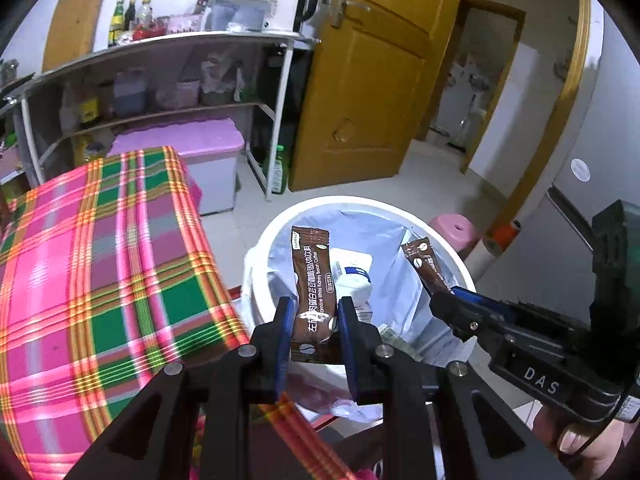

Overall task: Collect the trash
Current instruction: 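Carry both brown wrappers over the bin and open both tools, then withdraw both tools from the bin back toward the table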

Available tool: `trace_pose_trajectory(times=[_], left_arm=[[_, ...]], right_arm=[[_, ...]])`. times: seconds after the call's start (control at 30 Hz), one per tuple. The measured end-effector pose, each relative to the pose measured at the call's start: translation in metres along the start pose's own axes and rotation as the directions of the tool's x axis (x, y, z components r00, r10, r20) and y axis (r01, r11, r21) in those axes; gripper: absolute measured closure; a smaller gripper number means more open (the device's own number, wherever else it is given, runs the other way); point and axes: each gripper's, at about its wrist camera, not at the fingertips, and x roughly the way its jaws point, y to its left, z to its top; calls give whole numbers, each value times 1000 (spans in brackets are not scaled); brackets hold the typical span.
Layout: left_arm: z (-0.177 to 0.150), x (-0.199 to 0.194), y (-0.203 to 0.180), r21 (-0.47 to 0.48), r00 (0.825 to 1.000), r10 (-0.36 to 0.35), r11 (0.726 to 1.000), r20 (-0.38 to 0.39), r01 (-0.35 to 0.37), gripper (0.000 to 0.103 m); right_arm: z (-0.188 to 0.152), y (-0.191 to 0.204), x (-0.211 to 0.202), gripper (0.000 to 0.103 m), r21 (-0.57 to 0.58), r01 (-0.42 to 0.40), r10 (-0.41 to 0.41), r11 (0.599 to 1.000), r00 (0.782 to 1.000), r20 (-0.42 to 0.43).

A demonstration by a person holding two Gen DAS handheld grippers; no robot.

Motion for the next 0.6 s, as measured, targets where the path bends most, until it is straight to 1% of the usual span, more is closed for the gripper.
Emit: trace_pose_trajectory(times=[0.17,0.33,0.5,0.6], left_arm=[[4,19,-6,8,999,-25,1000,-29,25,80],[10,32,-10,7,998,-41,999,-40,41,80],[13,38,-10,3,998,-40,999,-44,41,79],[12,36,-9,1,999,-36,999,-41,36,79]], right_arm=[[1,-11,8,83,12,11,-10,1000,1000,-30],[2,-19,13,83,28,19,-18,999,999,-45],[1,-24,15,82,36,29,-27,999,998,-50],[1,-23,12,77,31,31,-29,999,999,-44]])
